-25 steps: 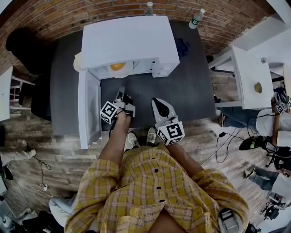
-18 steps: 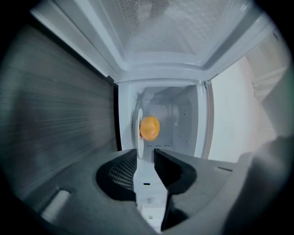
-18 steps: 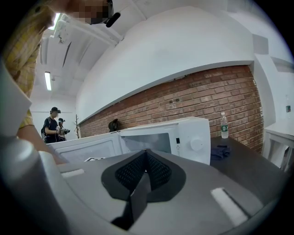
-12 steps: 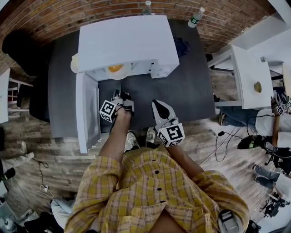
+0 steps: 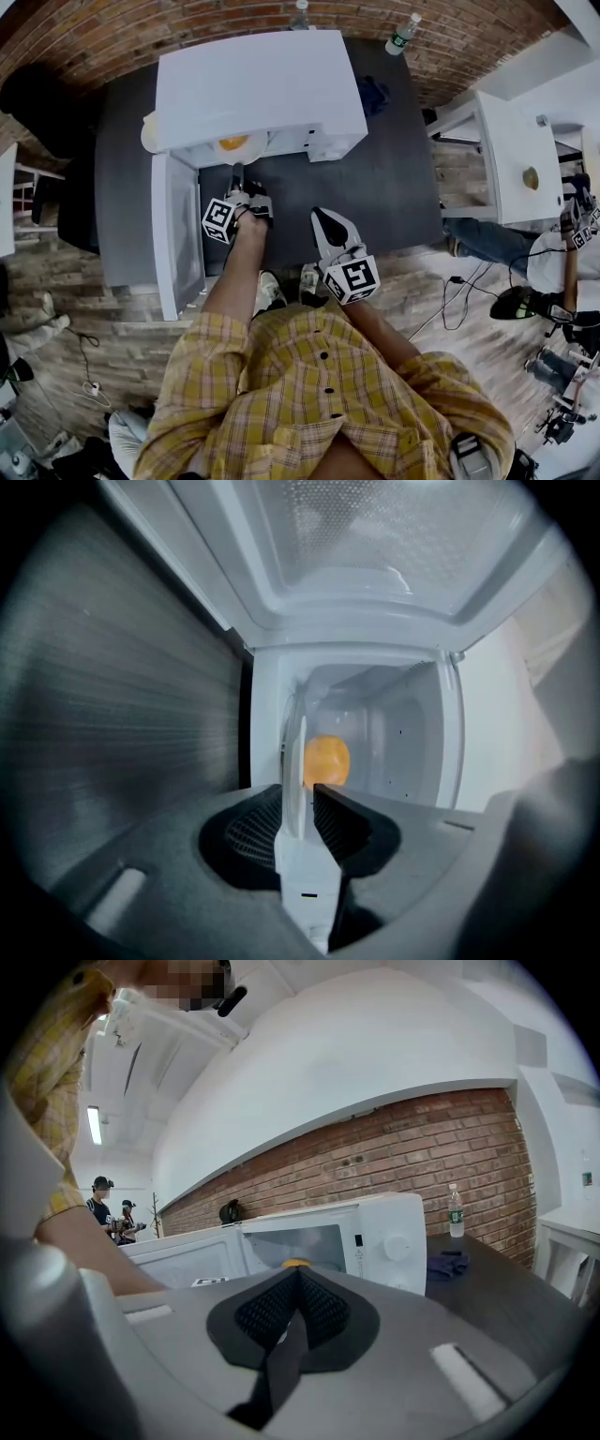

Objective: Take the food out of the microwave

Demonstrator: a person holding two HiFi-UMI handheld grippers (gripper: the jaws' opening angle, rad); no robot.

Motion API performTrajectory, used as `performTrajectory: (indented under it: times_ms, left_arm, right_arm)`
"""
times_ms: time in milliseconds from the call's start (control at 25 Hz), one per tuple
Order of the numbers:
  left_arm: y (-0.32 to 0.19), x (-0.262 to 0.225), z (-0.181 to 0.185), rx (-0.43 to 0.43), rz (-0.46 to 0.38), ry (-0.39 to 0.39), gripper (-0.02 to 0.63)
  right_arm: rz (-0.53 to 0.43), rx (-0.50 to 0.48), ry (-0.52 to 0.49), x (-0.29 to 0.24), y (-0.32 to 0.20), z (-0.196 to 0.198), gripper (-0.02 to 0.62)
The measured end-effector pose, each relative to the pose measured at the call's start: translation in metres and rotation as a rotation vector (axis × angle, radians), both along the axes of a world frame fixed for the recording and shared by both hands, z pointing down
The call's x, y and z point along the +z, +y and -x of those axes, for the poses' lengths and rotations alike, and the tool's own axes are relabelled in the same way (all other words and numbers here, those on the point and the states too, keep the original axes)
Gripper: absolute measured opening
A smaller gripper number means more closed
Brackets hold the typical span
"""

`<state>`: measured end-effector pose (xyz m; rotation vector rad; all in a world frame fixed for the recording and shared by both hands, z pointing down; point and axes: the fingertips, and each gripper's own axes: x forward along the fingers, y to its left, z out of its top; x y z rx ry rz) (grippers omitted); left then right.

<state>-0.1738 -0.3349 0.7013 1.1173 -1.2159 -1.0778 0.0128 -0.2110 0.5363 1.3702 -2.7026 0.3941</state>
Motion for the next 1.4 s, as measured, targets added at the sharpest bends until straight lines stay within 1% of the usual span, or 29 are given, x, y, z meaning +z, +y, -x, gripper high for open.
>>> performTrajectory:
  times_ms: [120,240,400,520,600,680,920,1120,1400]
  left_arm:
    - [-0.002,0.001,0.002,-0.008,0.006,0.005,0.103]
    - [-0.005,0.002,0.001,-0.01,0.011,0.011,0.075]
    - [-0.011,0.002,0.002,-0.017,0.008,0.015,0.074]
    - [-0.016,0.002,-0.001,-0.011,0.022,0.013,0.072]
    - [-0.018,0.003,-0.001,-0.011,0.029,0.008,0.053]
    - [-0.02,0.002,0.0,-0.005,0.033,-0.008,0.018]
    - [-0.018,0.001,0.004,-0.012,0.044,-0.025,0.014]
    - [-0.014,-0.001,0.002,0.01,0.045,-0.045,0.012]
    - [-0.008,-0.01,0.0,0.03,0.009,-0.037,0.012]
  right_arm:
    - [0.004,0.003,0.002,0.001,0.001,-0.001,-0.003]
    - [0.01,0.008,0.004,0.003,-0.001,-0.002,-0.003]
    - [0.012,0.013,0.003,0.004,-0.003,-0.004,-0.003]
    - [0.015,0.015,0.003,0.004,-0.004,-0.004,-0.003]
    - [0.014,0.014,0.003,0.004,-0.004,-0.004,-0.003]
    - [0.013,0.014,0.004,0.004,-0.004,-0.004,-0.003]
    - [0.015,0.018,0.002,0.004,-0.004,-0.004,-0.003]
    - [0.014,0.016,0.0,0.004,-0.002,-0.002,-0.003]
    - [0.006,0.018,-0.004,0.002,0.0,-0.003,-0.003]
